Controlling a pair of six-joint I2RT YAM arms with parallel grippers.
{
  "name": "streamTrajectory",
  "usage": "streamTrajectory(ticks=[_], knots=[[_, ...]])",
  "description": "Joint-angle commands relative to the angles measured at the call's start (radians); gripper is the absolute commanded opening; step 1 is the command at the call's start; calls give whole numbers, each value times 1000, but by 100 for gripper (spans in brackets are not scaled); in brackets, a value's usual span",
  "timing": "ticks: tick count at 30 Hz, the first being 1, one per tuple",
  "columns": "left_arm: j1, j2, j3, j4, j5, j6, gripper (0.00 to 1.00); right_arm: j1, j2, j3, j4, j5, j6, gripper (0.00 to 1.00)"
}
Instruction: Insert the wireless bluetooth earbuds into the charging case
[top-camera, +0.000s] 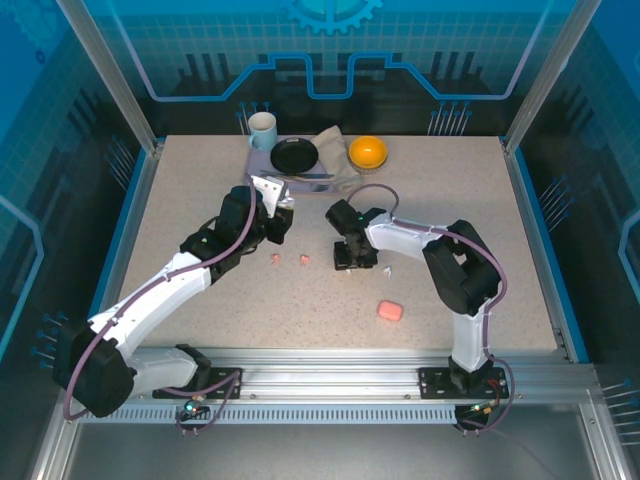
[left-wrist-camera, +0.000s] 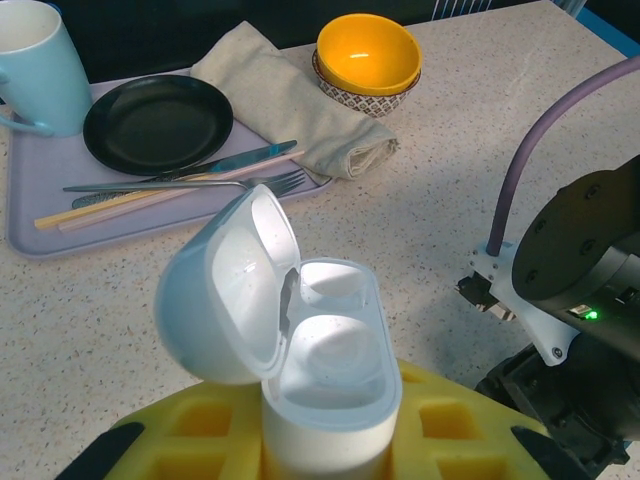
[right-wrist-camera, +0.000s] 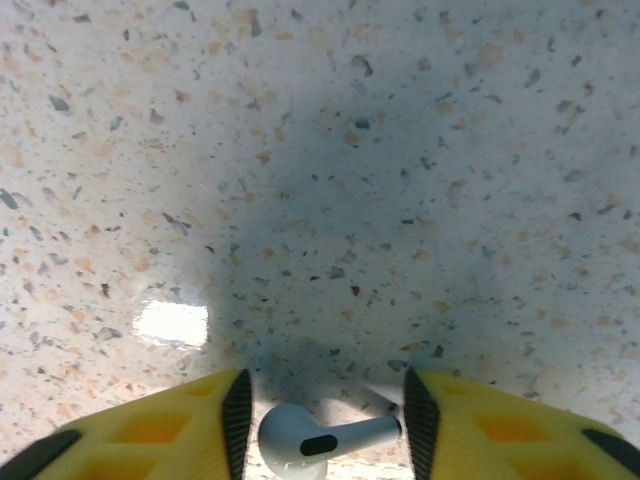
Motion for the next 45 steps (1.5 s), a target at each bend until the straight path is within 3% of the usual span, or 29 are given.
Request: streamTrajectory(ticks=[1, 8, 11, 15, 17, 26, 33, 45], knots=[[10, -18, 29, 28, 18, -5, 0, 25, 35, 20, -20, -2, -29, 41], [10, -22, 26, 33, 19, -4, 0, 57, 20, 18, -57, 36, -11, 25], [11, -23, 22, 37, 18, -3, 0, 73, 10, 19, -80, 57, 4, 25], [9, -22, 23, 38, 17, -1, 0, 90, -50, -5, -81, 89, 26, 45], [10, -22, 23, 39, 17, 1, 0, 94, -76, -12, -83, 95, 31, 47], [10, -23, 25, 38, 16, 5, 0, 96, -104, -54, -87, 96, 53, 48], [9, -24, 31, 33, 13, 14, 0, 93, -152, -139, -54, 89, 57, 39], [11, -17, 33, 37, 17, 5, 0, 76, -160, -187, -12, 62, 35, 34]])
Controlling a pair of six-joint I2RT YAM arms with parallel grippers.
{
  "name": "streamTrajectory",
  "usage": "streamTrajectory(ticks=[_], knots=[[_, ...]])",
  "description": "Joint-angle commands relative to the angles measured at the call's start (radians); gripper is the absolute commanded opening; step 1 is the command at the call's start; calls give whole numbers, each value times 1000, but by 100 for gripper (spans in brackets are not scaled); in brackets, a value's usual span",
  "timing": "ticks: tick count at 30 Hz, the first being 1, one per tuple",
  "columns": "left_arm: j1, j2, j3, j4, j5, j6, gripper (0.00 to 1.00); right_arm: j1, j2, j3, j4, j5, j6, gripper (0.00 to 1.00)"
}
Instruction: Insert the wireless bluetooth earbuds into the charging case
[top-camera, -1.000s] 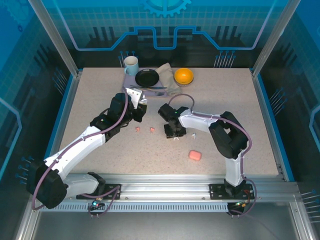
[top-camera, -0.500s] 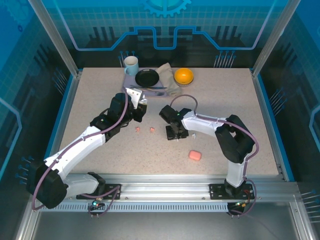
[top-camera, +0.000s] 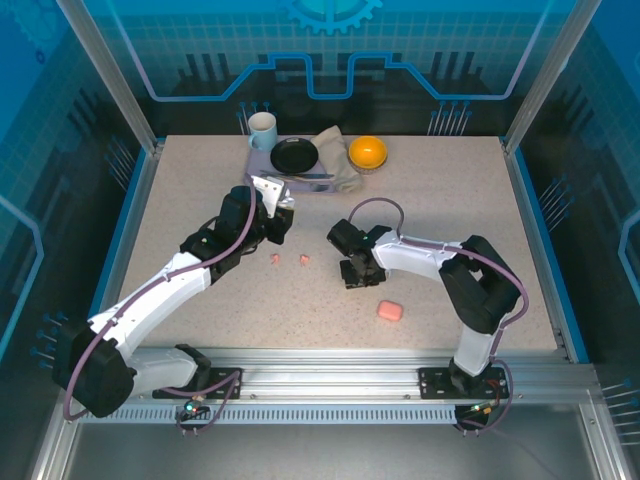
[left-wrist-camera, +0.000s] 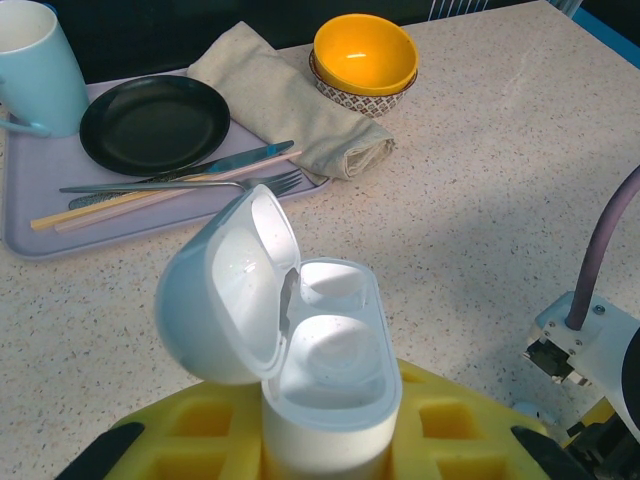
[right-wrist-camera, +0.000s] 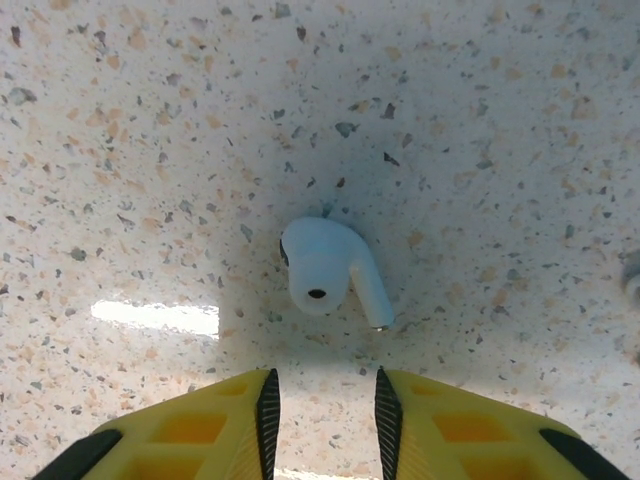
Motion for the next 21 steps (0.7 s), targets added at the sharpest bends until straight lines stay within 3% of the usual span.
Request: streamTrajectory(ticks=[1, 6, 12, 16, 21], knots=[[11, -17, 32, 35, 11, 5, 0, -8, 4, -3, 9, -10, -7, 38], [11, -24, 33, 32, 11, 9, 0, -23, -36, 0, 28, -25, -24, 45], [12, -26, 37, 33, 16, 12, 0, -78, -54, 14, 61, -101, -153, 57], [12, -21, 42, 32, 18, 12, 0, -123, -11, 42, 58, -161, -213, 58], [11, -17, 48, 29, 18, 9, 0, -133, 19, 66, 56, -177, -231, 52]])
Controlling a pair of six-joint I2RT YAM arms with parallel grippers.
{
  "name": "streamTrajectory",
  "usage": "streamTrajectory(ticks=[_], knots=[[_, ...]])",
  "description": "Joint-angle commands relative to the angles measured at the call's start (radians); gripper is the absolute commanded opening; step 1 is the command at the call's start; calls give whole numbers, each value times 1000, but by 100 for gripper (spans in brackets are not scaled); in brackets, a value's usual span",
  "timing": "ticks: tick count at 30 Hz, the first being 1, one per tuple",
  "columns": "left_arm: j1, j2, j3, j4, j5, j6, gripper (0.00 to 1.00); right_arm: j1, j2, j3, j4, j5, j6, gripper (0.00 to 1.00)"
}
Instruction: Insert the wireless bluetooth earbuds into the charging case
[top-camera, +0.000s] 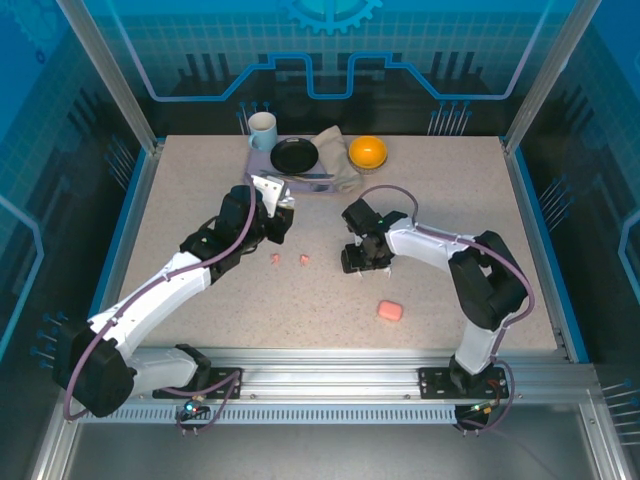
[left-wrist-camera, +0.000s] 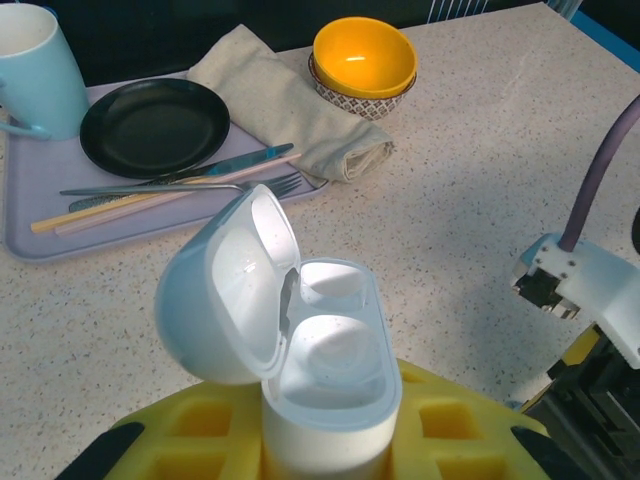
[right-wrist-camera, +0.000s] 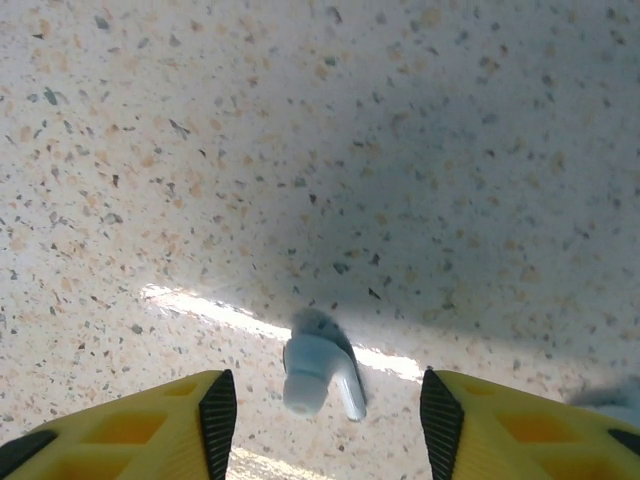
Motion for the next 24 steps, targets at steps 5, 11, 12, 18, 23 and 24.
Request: streamTrajectory(ticks=[5, 11, 12, 18, 23, 24], knots=[[11, -24, 39, 27, 13, 10, 0, 11, 19, 26, -1, -43, -51, 50], [12, -23, 37, 29, 14, 6, 0, 23, 32, 20, -24, -11, -70, 50], [12, -22, 38, 29, 13, 4, 0, 24, 33, 17, -25, -9, -75, 50], [12, -17, 47, 32, 17, 5, 0, 26, 31, 12, -48, 42, -112, 50], [11, -16, 46, 38, 20, 0, 0, 26, 45, 36, -81, 97, -164, 50], [11, -15, 45, 39, 20, -1, 0, 26, 52, 43, -88, 102, -176, 50]])
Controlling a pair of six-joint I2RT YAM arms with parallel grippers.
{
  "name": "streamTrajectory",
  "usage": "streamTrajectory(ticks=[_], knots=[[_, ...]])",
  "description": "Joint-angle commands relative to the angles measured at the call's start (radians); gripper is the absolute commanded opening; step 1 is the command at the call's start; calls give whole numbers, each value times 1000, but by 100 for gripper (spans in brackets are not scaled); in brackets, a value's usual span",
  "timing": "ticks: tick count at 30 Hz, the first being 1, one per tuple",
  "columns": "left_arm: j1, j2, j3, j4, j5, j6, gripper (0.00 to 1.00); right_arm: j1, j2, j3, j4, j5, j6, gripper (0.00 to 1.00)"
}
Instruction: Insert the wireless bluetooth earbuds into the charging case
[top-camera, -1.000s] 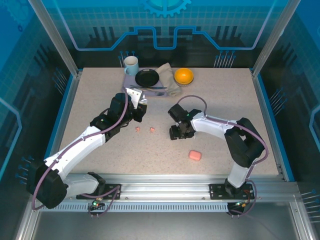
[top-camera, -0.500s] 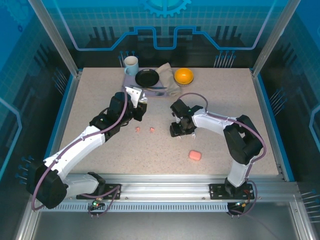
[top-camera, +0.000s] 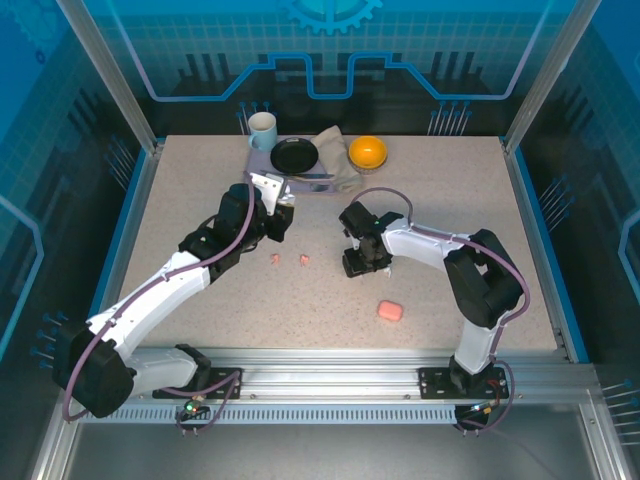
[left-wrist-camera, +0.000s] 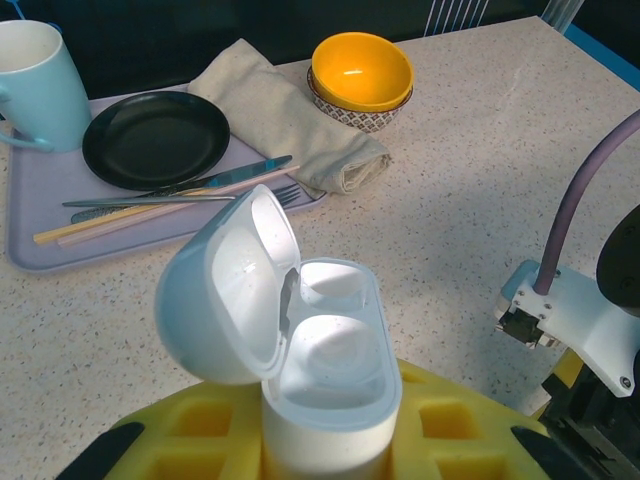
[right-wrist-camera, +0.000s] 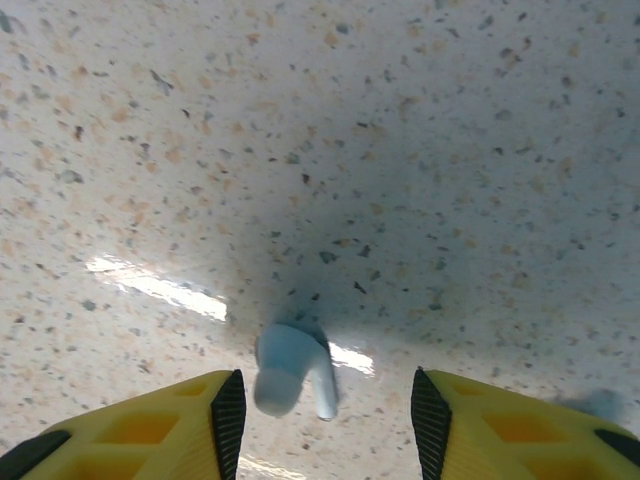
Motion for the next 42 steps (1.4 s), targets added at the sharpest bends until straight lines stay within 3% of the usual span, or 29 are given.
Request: streamTrajectory(ticks=[1, 16, 27, 33, 42], knots=[[11, -13, 32, 40, 21, -2, 0, 10, 35, 39, -52, 46, -63, 50], [12, -9, 32, 42, 19, 0, 0, -32, 66, 101, -67, 60, -119, 49], [11, -9, 31, 47, 17, 1, 0, -172, 21, 132, -98, 48, -113, 48], [11, -5, 28, 52, 20, 0, 0, -83, -30, 148, -116, -27, -50, 53], [12, -5, 40, 46, 22, 1, 0, 34, 81, 181, -164, 40, -57, 58]])
